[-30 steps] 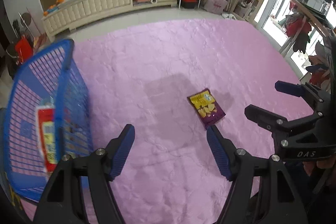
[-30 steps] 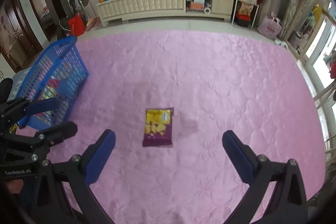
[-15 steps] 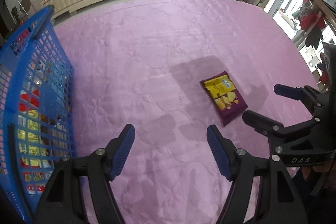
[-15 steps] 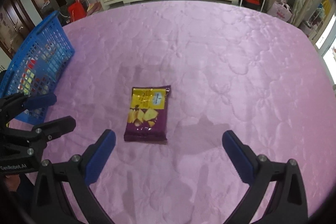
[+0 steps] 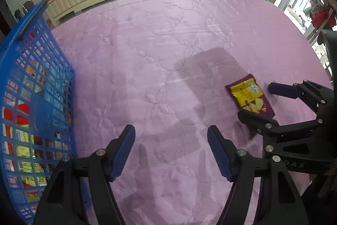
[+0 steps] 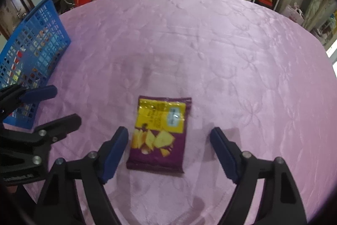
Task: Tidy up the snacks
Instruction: 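Grasp the purple-and-yellow chip bag with the right tool, then carry the chip bag over the basket with the right tool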
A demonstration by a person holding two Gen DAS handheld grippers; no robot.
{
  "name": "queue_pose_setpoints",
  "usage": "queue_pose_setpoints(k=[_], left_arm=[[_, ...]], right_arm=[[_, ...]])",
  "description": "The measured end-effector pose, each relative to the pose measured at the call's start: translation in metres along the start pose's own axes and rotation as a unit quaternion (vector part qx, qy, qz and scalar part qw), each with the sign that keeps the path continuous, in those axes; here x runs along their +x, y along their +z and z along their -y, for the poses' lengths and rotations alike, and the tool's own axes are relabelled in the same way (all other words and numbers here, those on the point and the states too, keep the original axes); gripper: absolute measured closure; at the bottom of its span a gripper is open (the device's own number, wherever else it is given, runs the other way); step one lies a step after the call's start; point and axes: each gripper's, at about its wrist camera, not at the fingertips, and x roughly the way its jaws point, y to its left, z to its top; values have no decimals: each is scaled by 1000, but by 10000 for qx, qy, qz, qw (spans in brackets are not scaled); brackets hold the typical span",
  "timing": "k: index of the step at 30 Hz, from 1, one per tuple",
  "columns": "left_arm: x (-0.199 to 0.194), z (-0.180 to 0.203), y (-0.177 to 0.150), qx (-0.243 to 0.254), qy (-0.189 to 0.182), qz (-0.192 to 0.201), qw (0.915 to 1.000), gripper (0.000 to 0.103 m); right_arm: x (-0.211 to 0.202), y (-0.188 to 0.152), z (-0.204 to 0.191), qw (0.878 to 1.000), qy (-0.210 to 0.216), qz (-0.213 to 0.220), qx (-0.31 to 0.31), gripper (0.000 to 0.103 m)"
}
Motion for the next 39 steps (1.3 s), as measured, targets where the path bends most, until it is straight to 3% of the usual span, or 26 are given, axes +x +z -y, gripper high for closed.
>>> queue_pose_setpoints(k=[4, 9, 14, 23, 26, 34, 36, 39], left_arm=[[2, -1, 2, -19, -46, 8, 10000, 34], [-2, 4, -5, 12, -29, 49, 10000, 34], [-2, 15, -7, 135, -158, 114, 9997, 34], [-39, 30, -13, 273, -28, 497, 9984, 34], [-52, 36, -16, 288, -36, 544, 9981, 16], [-102, 46, -24, 424, 142, 948, 9945, 13], [-112, 45, -27, 426, 153, 1042, 9935, 2], [-130, 42, -29, 413, 204, 1245, 9911, 0]], right_arm=[[1, -1, -10, 9992, -280, 40, -267, 31], [-2, -4, -16, 9989, -293, 72, -370, 48], [-8, -10, -13, 9996, -145, 126, -194, 49], [-47, -12, -13, 9991, -85, 390, -106, 49], [-67, -13, -14, 9984, -110, 537, -111, 49], [-107, -15, -21, 9963, -238, 820, -121, 49], [-119, -17, -23, 9956, -233, 896, -110, 49], [-135, -19, -29, 9942, -258, 1033, -134, 49]])
